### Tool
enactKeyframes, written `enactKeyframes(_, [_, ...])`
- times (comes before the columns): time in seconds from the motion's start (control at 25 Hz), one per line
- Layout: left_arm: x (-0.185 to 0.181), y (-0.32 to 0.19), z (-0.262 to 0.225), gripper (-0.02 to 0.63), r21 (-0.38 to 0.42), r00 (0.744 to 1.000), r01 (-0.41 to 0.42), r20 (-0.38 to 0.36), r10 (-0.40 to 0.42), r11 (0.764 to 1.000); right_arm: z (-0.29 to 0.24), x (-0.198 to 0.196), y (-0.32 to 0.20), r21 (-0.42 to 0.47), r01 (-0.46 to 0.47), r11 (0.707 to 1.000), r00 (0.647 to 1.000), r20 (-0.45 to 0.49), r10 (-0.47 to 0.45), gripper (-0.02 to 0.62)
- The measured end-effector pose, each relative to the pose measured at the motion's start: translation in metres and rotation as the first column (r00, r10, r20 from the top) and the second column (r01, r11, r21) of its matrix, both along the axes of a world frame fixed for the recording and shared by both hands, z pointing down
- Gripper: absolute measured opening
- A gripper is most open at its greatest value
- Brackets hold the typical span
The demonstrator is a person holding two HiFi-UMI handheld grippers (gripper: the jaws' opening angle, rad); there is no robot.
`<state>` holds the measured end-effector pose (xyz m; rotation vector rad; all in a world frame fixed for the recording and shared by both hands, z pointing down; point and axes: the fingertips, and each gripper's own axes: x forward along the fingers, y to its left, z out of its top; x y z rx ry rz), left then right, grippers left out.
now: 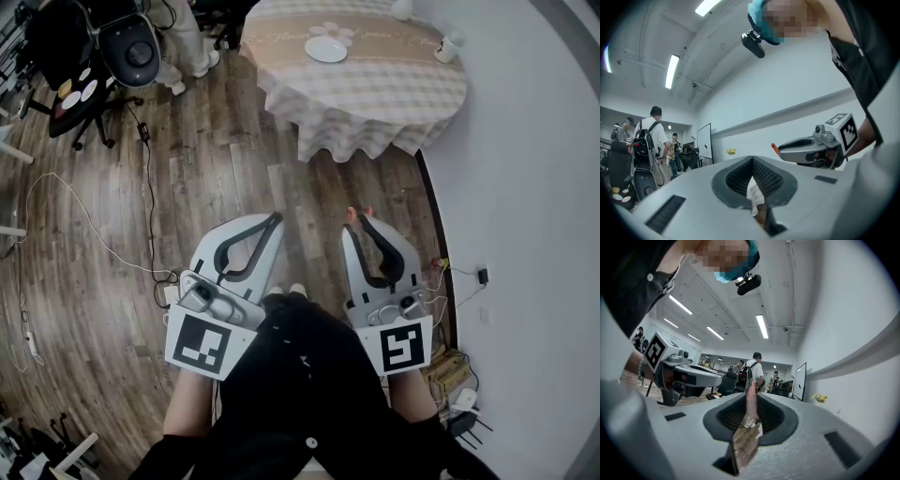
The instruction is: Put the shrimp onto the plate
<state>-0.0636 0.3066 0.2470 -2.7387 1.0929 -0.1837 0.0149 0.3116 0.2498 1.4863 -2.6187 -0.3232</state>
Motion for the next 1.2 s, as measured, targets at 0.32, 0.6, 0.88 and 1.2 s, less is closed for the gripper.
enactKeyframes(0.32, [-0.004,0.004,-0.002,0.003,0.013,1.0,-0.006,-0.005,0.006,1.0,-0.003,-0.002,0.004,0.007,-0.018,1.0,1.0,0.004,0.018,0.046])
enactKeyframes(0.6, [-0.012,0.0,0.002,0.003,0.006,1.0,-0.01,-0.005,0.01,1.0,-0.004,-0.005,0.002,0.012,-0.042,0.999,0.999,0.008,0.042,0.046])
enactKeyframes(0.88, [-0.019,0.0,0.005,0.003,0.001,1.0,-0.025,-0.011,0.025,1.0,-0.001,-0.01,0.004,0.009,-0.067,0.998,0.998,0.005,0.067,0.046])
enactKeyframes(1.2, [-0.038,0.011,0.005,0.003,0.014,0.999,-0.035,-0.009,0.035,0.999,-0.002,-0.028,0.014,0.031,-0.073,0.997,0.997,-0.001,0.073,0.046])
